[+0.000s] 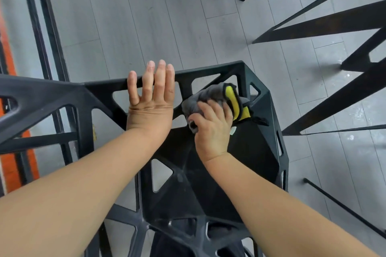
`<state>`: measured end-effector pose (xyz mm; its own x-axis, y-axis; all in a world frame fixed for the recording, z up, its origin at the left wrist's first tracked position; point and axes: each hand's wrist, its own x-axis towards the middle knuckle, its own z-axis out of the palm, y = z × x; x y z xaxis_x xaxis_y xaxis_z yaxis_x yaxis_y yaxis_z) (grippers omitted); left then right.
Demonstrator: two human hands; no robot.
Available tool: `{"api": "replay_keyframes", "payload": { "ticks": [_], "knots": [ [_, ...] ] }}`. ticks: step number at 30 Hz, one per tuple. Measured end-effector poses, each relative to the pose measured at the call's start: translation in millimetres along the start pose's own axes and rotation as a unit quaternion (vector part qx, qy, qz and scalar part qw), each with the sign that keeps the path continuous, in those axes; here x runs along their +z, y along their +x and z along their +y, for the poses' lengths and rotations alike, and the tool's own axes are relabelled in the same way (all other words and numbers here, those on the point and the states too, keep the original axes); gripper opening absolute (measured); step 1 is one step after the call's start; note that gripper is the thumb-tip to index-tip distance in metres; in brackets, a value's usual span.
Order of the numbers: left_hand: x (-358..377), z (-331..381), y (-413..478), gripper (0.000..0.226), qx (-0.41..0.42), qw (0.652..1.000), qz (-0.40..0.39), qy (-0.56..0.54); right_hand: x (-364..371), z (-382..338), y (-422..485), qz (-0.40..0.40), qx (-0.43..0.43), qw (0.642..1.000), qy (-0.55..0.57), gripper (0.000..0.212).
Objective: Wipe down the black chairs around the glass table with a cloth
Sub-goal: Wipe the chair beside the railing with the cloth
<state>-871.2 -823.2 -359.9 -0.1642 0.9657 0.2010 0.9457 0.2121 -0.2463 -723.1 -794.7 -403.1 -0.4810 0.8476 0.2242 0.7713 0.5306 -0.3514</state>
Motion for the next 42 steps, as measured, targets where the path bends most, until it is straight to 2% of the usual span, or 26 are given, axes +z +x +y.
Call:
{"api": "replay_keyframes", "payload": {
  "ticks": [3, 5, 8, 12, 14, 16, 18, 21, 24, 26, 28, 30, 33, 36, 38, 42],
  "knots": [
    [-2, -2, 1, 0.055, -0.004, 1.000, 0.008, 0.017, 6, -17, -24, -0.079, -0.110, 0.991, 0.015, 0.017],
    [-1, -4, -2, 0.057, 0.007, 1.000, 0.006, 0.025, 11, -27, -40, -0.109, -0.123, 0.986, 0.014, 0.016],
    [-2, -5, -2, 0.058, 0.025, 0.999, 0.000, 0.047, 6, -12, -29, -0.110, -0.174, 0.979, 0.001, 0.018],
    [-3, -5, -2, 0.061, 0.028, 0.999, 0.000, 0.046, -19, 31, 6, -0.073, -0.258, 0.962, -0.038, 0.020],
    [-3, -5, -2, 0.068, 0.030, 0.999, -0.002, 0.039, -34, 61, 23, -0.051, -0.229, 0.968, -0.083, 0.014],
    [-5, -5, -1, 0.074, 0.030, 0.999, -0.009, 0.041, -56, 88, 40, -0.013, -0.138, 0.983, -0.118, 0.012],
    [-5, -4, -1, 0.072, 0.025, 0.998, -0.019, 0.045, -76, 102, 53, 0.037, -0.111, 0.987, -0.107, 0.010],
    [-4, -3, -1, 0.065, 0.021, 0.998, -0.026, 0.053, -90, 95, 68, 0.074, -0.110, 0.988, -0.075, 0.007],
    [-2, -3, -3, 0.065, 0.024, 0.998, -0.032, 0.050, -93, 84, 87, 0.120, -0.011, 0.990, -0.076, 0.017],
    [-2, -3, -3, 0.065, 0.026, 0.997, -0.033, 0.061, -87, 79, 92, 0.070, 0.033, 0.994, -0.082, 0.044],
    [0, -3, -2, 0.064, 0.023, 0.997, -0.035, 0.065, -73, 73, 86, 0.007, 0.042, 0.994, -0.096, 0.069],
    [2, -3, -1, 0.064, 0.019, 0.996, -0.039, 0.072, -66, 70, 76, -0.005, 0.053, 0.993, -0.110, 0.067],
    [0, -3, -1, 0.064, 0.017, 0.996, -0.045, 0.070, -68, 71, 49, -0.008, 0.028, 0.993, -0.118, 0.047],
    [-8, -3, 0, 0.065, 0.018, 0.996, -0.059, 0.068, -70, 68, 3, -0.069, -0.032, 0.987, -0.141, 0.037],
    [-9, -3, 0, 0.072, 0.014, 0.996, -0.063, 0.060, -68, 59, -25, -0.114, -0.030, 0.981, -0.151, 0.033],
    [-26, -2, 5, 0.086, 0.008, 0.992, -0.111, 0.057, -72, 41, -39, -0.176, 0.029, 0.979, -0.093, 0.052]
  ]
}}
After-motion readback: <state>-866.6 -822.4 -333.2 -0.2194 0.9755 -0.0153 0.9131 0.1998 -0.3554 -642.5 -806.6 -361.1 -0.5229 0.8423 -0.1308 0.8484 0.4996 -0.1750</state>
